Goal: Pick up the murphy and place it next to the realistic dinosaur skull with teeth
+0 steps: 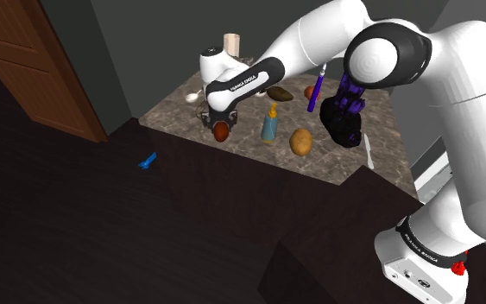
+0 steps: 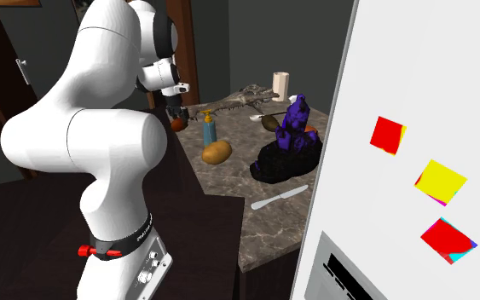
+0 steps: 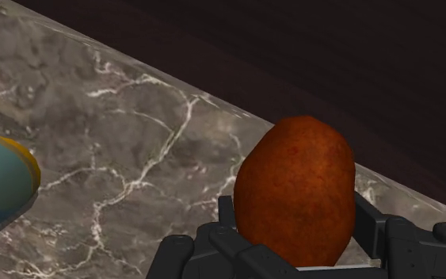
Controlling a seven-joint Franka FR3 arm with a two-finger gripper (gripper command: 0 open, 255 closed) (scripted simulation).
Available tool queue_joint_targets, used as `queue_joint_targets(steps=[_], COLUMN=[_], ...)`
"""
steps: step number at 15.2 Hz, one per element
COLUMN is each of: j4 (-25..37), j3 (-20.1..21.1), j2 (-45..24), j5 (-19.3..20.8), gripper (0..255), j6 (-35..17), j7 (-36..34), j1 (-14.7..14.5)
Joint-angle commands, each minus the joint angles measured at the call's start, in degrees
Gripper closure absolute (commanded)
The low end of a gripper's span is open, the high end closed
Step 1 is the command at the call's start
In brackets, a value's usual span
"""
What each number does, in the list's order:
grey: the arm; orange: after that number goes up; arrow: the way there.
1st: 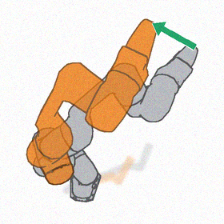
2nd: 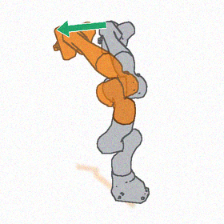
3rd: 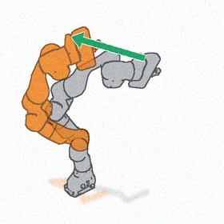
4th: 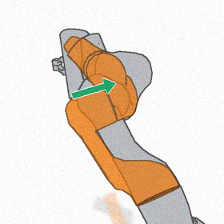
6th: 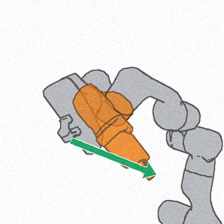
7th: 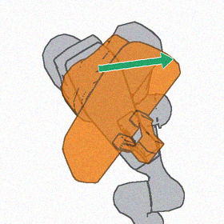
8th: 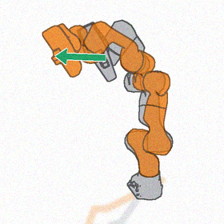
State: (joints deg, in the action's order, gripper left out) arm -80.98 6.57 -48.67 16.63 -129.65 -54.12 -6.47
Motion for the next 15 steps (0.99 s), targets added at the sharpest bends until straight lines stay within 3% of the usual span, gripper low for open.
queue_joint_targets(steps=[1, 9, 10, 15], j4=[0.29, 0.34, 0.34, 0.34], j3=[-0.16, -0.18, -0.18, -0.18], j2=[-1.14, -1.33, -1.33, -1.33], j5=[0.16, 0.19, 0.19, 0.19], gripper=[255, 255, 0, 0], j6=[-0.87, -1.02, -1.02, -1.02], j7=[-0.16, -0.20, -0.20, -0.20], j1=[-0.06, -0.08, -0.08, -0.08])
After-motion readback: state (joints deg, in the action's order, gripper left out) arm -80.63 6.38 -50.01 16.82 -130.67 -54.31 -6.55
